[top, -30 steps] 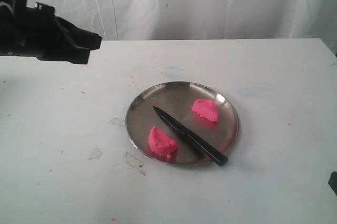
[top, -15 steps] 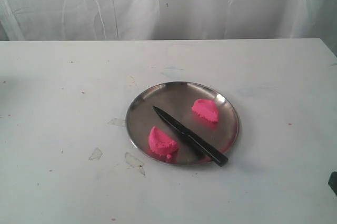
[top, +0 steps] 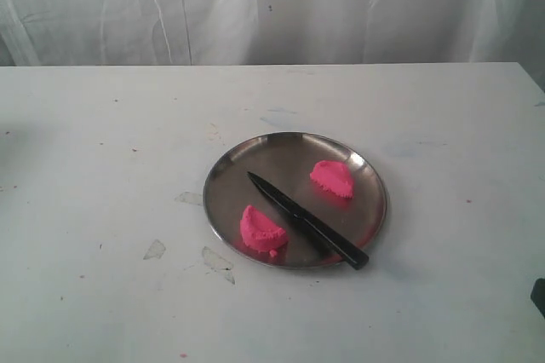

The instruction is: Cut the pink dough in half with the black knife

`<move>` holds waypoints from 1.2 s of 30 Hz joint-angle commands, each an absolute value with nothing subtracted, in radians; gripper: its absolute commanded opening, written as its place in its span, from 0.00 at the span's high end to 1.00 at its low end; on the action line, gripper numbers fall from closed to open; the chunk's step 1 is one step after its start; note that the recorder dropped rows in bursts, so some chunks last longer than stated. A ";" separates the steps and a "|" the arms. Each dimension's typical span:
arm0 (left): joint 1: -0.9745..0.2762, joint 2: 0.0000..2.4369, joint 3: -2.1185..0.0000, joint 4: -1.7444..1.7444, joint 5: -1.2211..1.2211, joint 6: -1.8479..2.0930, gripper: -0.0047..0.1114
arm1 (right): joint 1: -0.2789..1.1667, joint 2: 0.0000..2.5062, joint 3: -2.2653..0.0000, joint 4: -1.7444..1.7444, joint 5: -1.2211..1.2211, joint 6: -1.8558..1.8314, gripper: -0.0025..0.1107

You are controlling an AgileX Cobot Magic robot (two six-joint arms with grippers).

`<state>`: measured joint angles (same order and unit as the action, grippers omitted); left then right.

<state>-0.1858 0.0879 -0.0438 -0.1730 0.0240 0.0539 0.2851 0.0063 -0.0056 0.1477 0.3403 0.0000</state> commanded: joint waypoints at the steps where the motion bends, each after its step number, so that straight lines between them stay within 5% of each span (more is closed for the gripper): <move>1: -0.182 0.000 0.000 -0.157 0.041 -0.030 0.96 | 0.279 0.000 0.000 0.138 0.340 0.000 0.98; 36: -0.182 0.000 0.000 -0.137 0.151 -0.026 0.96 | 0.279 0.000 0.000 0.140 0.340 0.000 0.98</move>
<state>-0.1858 0.0050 -0.0036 -0.1371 0.1480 -0.0181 0.2851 0.0063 -0.0056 0.1477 0.3422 0.0000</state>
